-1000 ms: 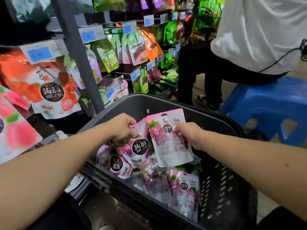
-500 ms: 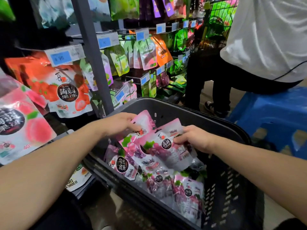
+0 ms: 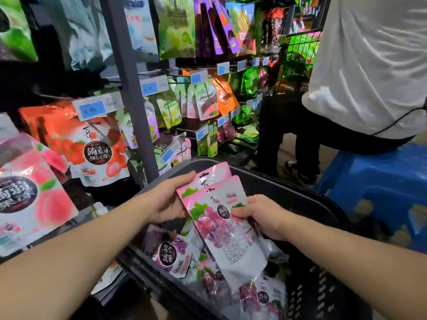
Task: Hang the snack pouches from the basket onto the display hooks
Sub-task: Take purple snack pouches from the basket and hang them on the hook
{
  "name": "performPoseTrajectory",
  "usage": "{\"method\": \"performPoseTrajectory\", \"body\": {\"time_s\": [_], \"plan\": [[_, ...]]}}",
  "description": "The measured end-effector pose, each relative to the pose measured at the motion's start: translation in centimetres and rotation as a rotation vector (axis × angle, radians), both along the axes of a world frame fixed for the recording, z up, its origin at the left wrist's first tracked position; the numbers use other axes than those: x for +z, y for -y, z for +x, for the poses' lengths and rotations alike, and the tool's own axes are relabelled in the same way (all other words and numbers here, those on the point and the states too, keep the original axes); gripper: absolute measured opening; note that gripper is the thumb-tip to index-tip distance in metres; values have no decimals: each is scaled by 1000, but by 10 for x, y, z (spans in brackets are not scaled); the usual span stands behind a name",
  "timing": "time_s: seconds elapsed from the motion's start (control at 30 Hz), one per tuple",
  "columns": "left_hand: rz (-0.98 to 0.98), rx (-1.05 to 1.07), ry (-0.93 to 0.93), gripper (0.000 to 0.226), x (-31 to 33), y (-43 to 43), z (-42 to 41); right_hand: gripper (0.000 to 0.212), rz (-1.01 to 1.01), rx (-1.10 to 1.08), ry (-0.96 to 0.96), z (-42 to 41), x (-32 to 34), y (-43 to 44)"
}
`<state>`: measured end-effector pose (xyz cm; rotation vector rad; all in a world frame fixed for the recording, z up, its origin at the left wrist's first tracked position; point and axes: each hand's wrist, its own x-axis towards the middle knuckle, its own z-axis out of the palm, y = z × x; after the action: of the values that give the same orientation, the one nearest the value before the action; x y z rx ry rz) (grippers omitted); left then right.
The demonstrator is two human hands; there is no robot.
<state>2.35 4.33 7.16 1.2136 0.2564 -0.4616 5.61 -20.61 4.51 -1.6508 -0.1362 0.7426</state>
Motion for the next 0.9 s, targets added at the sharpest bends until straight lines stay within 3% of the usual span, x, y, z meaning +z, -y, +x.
{"method": "performPoseTrajectory", "body": {"time_s": [0.1, 0.3, 0.37, 0.53, 0.7, 0.83, 0.9], "plan": [[-96, -72, -16, 71, -14, 7, -2, 19, 78, -101, -31, -2, 4, -3], [-279, -110, -28, 102, -20, 24, -6, 21, 128, -228, -99, 1, 4, -9], [-257, -55, -26, 98, -18, 27, -5, 21, 153, -270, -122, 0, 4, -10], [40, 156, 76, 59, -16, 40, -4, 20, 168, -332, -154, 4, 5, -14], [798, 224, 248, 64, -21, 27, 1, 9, -6, -501, -53, 13, 4, -5], [908, 180, 340, 61, -29, 25, 1, 5, -130, -605, 44, 16, -1, -1], [929, 126, 377, 66, -34, 31, 1, 13, -137, -615, 59, 17, -5, -3]]}}
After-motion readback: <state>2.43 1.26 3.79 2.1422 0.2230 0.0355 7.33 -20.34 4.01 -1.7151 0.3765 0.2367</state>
